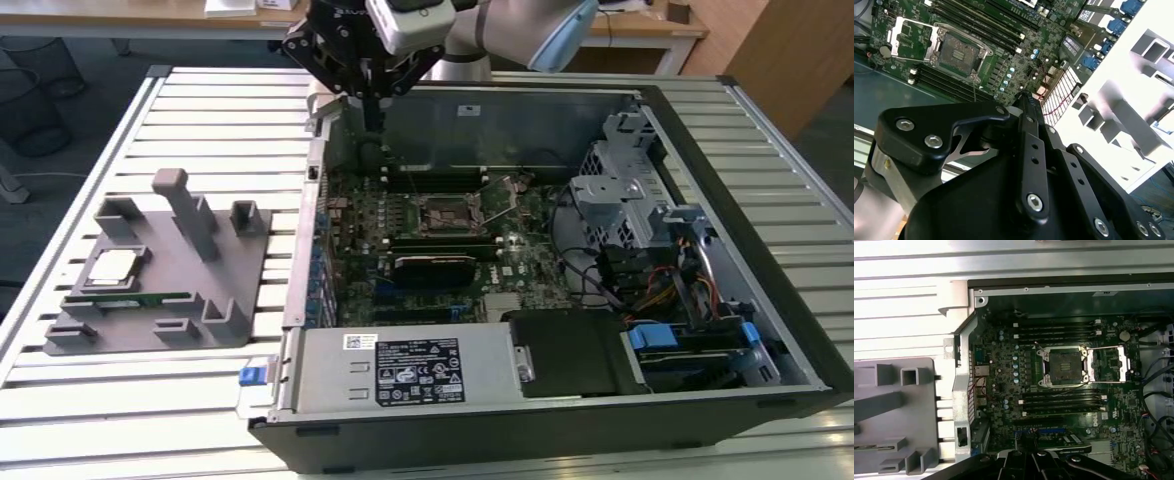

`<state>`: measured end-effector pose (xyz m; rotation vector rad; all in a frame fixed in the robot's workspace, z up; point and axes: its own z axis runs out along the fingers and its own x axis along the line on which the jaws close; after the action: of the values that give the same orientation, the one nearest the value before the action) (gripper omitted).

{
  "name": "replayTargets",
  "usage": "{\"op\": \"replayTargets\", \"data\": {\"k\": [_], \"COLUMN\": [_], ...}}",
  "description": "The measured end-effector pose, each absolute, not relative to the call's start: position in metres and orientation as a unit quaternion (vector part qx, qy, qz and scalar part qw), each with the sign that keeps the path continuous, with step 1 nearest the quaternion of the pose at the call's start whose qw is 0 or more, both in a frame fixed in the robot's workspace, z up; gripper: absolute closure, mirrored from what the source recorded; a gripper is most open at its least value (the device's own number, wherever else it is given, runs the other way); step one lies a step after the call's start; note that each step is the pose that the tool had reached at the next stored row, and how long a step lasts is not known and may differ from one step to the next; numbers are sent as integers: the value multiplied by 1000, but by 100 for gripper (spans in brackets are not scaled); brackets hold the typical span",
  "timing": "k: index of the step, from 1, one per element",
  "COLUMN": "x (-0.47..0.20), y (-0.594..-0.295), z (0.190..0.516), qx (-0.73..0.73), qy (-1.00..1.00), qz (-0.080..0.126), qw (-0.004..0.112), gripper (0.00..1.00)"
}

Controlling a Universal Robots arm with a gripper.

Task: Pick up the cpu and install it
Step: 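Reach for the cpu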

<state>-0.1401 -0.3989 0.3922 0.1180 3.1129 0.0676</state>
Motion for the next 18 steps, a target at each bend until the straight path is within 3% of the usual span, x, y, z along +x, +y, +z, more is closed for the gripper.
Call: {"op": "replayTargets", "data": {"k": [18], "x": [-150], "y": [-399], "z": [391], "qx": [38], "qy": [999], "qz": [22], "qw": [13], "gripper": [89]}}
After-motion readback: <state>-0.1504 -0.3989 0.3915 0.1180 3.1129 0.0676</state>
